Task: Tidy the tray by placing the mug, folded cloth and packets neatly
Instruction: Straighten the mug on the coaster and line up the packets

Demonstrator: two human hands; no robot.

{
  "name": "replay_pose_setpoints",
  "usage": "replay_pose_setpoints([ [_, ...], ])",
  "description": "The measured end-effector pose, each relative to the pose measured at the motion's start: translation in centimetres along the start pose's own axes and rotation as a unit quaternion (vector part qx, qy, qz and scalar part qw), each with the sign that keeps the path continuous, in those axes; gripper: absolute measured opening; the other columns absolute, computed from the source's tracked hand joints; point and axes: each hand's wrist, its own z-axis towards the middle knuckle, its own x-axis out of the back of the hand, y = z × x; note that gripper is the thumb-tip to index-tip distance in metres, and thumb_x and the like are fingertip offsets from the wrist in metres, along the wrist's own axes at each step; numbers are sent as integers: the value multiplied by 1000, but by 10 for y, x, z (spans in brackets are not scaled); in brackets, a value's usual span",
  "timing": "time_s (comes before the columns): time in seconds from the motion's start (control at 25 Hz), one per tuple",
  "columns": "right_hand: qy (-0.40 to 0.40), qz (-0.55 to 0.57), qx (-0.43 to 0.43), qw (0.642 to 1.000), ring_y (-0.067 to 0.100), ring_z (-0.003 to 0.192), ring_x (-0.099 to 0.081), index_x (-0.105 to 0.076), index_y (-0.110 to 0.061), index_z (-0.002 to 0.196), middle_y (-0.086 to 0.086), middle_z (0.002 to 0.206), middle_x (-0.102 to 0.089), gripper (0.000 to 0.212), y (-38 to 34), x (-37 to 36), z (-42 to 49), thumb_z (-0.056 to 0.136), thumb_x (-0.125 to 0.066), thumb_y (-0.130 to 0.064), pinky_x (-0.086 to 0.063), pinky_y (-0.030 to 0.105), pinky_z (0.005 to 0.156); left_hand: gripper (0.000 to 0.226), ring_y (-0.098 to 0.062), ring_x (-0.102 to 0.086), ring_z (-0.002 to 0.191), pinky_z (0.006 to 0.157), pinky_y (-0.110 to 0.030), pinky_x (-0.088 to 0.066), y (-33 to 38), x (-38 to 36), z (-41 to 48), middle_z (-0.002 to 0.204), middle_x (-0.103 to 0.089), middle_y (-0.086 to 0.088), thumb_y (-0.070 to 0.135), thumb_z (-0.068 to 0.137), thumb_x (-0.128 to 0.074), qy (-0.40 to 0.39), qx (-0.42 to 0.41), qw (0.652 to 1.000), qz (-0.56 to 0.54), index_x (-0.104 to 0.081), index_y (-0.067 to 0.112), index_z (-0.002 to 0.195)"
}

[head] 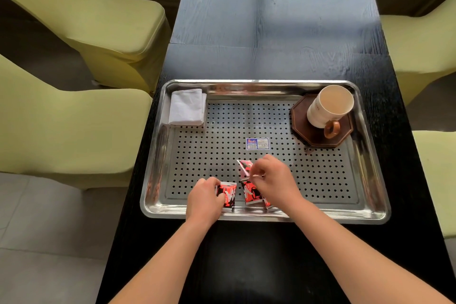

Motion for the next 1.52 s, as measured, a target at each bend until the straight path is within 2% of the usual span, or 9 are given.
replay_pose_setpoints([
  [0.16,-103,-137,66,983,22,92,-60,-74,-15,86,-1,91,-64,11,11,-18,-20,87,-63,-12,-49,31,72,32,-17,-56,90,76,-27,-45,-1,-1,0,104,-58,-1,23,89,-66,-1,1,1000,-4,-63,22,121],
  [0.32,11,-99,3,995,16,100,-57,-67,-24,109,-6,102,-61,20,10,-20,2,89,-65,-25,-55,37,75,33,-16,-56,90,74,-27,-43,-1,0,0,103,-58,0,25,89,-66,1,0,1000,3,-63,22,121],
  [0.44,-31,-170,-42,984,22,117,-48,-55,-23,130,-2,124,-52,42,3,-26,28,91,-67,-32,-54,41,84,32,-17,-57,90,76,-28,-46,-1,-1,0,102,-57,1,25,89,-66,-2,4,1000,3,-63,23,120],
  [0.68,-56,-194,-78,976,29,110,-48,-57,-13,113,8,116,-47,43,-1,-31,53,80,-81,-28,-49,40,88,32,-19,-58,89,79,-31,-50,0,-1,2,99,-57,1,25,87,-67,-4,9,1000,4,-62,24,118],
  [0.92,-11,-2,-121,993,24,96,-61,-62,-16,97,2,106,-57,26,8,-13,51,79,-80,-13,-53,37,81,33,-16,-55,85,73,-26,-43,-2,-2,3,98,-57,2,25,88,-67,-2,5,1000,7,-62,25,120],
  [1.04,-77,97,-149,981,18,87,-67,-64,-19,95,-1,96,-66,27,12,-2,39,76,-83,-15,-58,36,77,32,-15,-55,85,73,-26,-42,-3,-3,3,98,-56,2,25,88,-67,1,3,1000,7,-62,24,120],
  [1.12,-123,18,-119,985,18,88,-67,-66,-20,98,1,100,-67,26,16,-6,27,78,-82,-16,-57,34,77,32,-14,-54,84,72,-26,-41,-3,-3,2,97,-56,3,25,88,-67,3,3,1000,3,-62,24,120],
  [1.24,-91,-118,-71,986,22,103,-61,-65,-20,114,1,112,-60,34,20,-17,15,83,-77,-24,-51,34,83,33,-14,-54,85,72,-25,-40,-2,-2,1,99,-57,2,24,88,-67,4,1,1000,3,-62,23,121],
  [1.52,-62,-172,-62,981,23,110,-58,-66,-24,116,0,113,-67,34,15,-27,11,85,-74,-37,-52,38,89,36,-15,-54,88,75,-26,-42,-1,0,-1,102,-58,1,24,89,-66,-2,1,1000,2,-62,23,124],
])
